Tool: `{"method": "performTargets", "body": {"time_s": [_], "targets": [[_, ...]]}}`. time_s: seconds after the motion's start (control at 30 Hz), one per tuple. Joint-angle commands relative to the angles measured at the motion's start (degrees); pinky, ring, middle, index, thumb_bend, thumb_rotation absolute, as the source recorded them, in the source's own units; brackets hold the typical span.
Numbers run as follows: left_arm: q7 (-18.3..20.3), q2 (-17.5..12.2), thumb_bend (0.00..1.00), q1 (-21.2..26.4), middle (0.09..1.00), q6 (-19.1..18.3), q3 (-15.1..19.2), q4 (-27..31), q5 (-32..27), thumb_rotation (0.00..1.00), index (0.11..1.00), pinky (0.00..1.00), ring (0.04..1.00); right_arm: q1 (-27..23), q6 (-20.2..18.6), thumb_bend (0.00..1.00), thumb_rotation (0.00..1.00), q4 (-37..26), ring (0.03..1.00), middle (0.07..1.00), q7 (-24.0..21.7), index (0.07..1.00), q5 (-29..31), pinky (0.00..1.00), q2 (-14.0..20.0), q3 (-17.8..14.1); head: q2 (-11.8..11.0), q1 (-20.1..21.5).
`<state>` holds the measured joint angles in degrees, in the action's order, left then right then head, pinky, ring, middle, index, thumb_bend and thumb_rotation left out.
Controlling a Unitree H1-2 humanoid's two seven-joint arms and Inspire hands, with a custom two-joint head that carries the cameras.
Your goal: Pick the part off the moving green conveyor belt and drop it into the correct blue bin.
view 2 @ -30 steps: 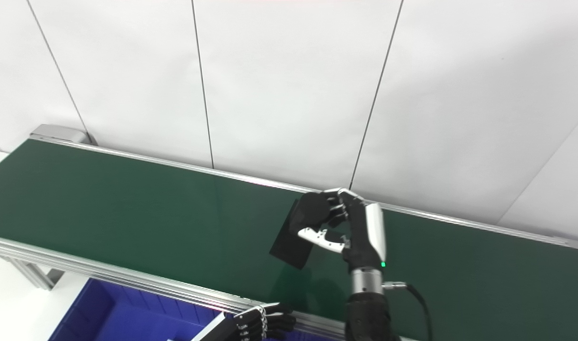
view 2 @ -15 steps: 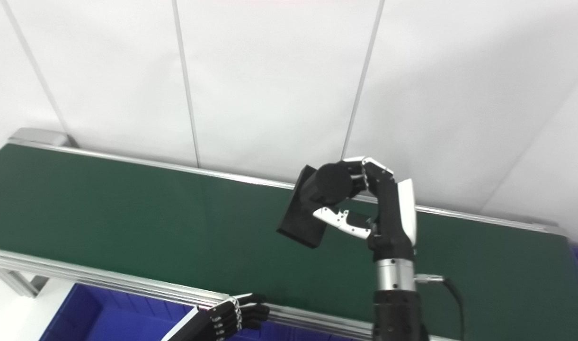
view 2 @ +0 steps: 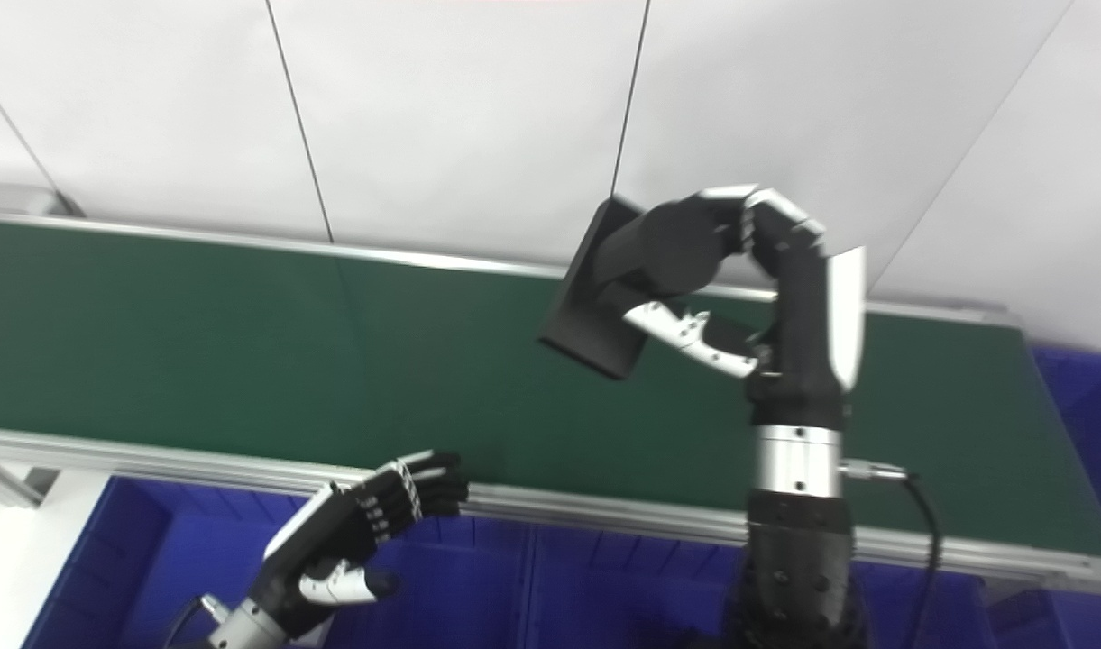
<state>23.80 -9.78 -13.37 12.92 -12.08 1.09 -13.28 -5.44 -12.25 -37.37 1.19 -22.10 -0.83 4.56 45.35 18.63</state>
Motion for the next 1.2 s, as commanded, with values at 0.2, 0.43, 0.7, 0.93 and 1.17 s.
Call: {"method": "performTargets", "body": {"time_s": [0.2, 0.43, 0.7, 0.93, 1.17], "targets": [[1.9, -1.3, 0.97, 0.7, 0.799, -1.0, 1.6, 2.9, -3.3, 0.47, 0.828, 0.78, 0.794, 6.2, -3.8, 0.52, 0.0, -8.4, 0.44, 0.502, -1.3, 0.492, -0.2, 0.38, 0.3, -3.1, 1.3, 3.8], [2.6, -2.7, 0.97, 0.5, 0.803, -2.5, 2.8, 4.3, -5.2, 0.48, 0.825, 0.78, 0.798, 12.3, -3.8, 0.52, 0.0, -11.0, 0.432, 0.516, 0.1, 0.487, -2.4, 0.35, -0.5, -5.4, 2.6, 8.9], [3.4, -3.6, 0.98, 0.4, 0.793, -3.0, 4.2, 4.6, -6.8, 0.49, 0.818, 0.76, 0.783, 20.3, -0.3, 0.52, 0.0, -10.6, 0.422, 0.508, 2.8, 0.503, -1.6, 0.35, -1.9, -8.0, 4.1, 11.5], [4.1, -4.5, 0.97, 0.5, 0.792, -3.7, 4.9, 5.2, -7.8, 0.49, 0.819, 0.76, 0.78, 25.8, 3.0, 0.52, 0.0, -7.1, 0.439, 0.499, 6.3, 0.497, 0.8, 0.4, -3.2, -10.2, 5.1, 12.6], [4.6, -5.1, 0.97, 0.4, 0.791, -4.9, 5.5, 6.0, -8.8, 0.48, 0.821, 0.76, 0.779, 29.0, 7.0, 0.52, 0.0, -0.3, 0.436, 0.507, 9.7, 0.495, 1.2, 0.4, -3.8, -12.2, 5.9, 13.4]]}}
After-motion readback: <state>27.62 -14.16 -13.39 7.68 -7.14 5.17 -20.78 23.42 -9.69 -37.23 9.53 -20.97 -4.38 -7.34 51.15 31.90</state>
